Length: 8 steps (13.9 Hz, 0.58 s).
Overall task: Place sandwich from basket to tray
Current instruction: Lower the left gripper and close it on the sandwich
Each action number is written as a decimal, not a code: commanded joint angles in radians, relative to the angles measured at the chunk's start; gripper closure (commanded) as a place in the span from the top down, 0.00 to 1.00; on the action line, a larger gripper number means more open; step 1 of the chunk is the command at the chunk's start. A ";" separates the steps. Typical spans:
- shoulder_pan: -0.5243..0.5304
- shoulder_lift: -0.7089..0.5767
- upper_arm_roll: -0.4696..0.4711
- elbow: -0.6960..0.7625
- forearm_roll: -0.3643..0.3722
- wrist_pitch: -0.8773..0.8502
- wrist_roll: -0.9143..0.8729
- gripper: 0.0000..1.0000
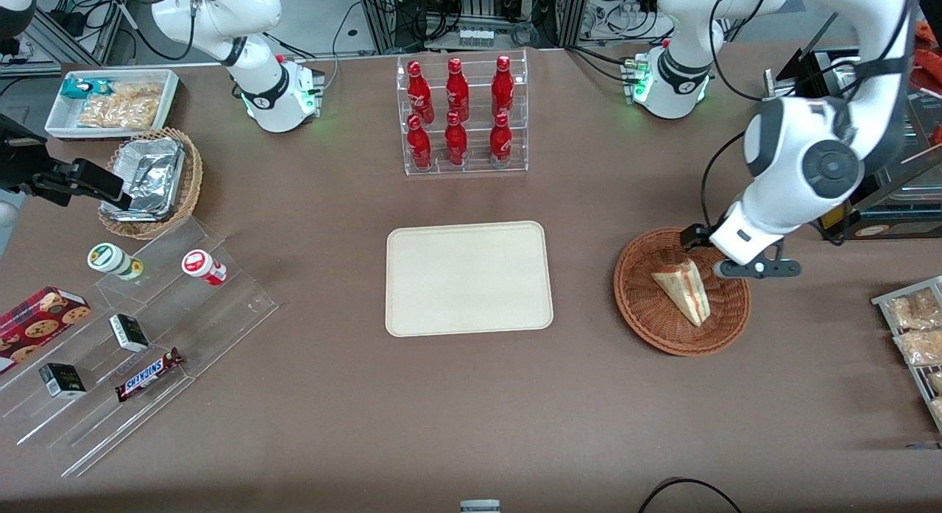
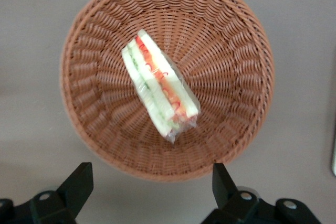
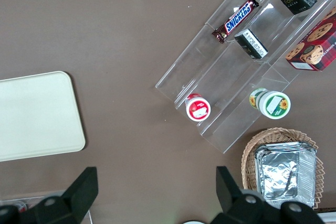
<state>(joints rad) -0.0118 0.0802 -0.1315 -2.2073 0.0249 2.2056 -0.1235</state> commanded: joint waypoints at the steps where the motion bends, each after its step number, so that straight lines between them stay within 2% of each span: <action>1: -0.008 0.030 0.001 -0.034 0.018 0.055 -0.042 1.00; 6: -0.016 0.064 0.003 -0.025 0.015 0.089 -0.436 1.00; 8: -0.016 0.081 0.001 -0.019 0.015 0.152 -0.620 1.00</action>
<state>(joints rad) -0.0188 0.1421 -0.1325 -2.2420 0.0249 2.3131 -0.5863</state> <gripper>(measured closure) 0.000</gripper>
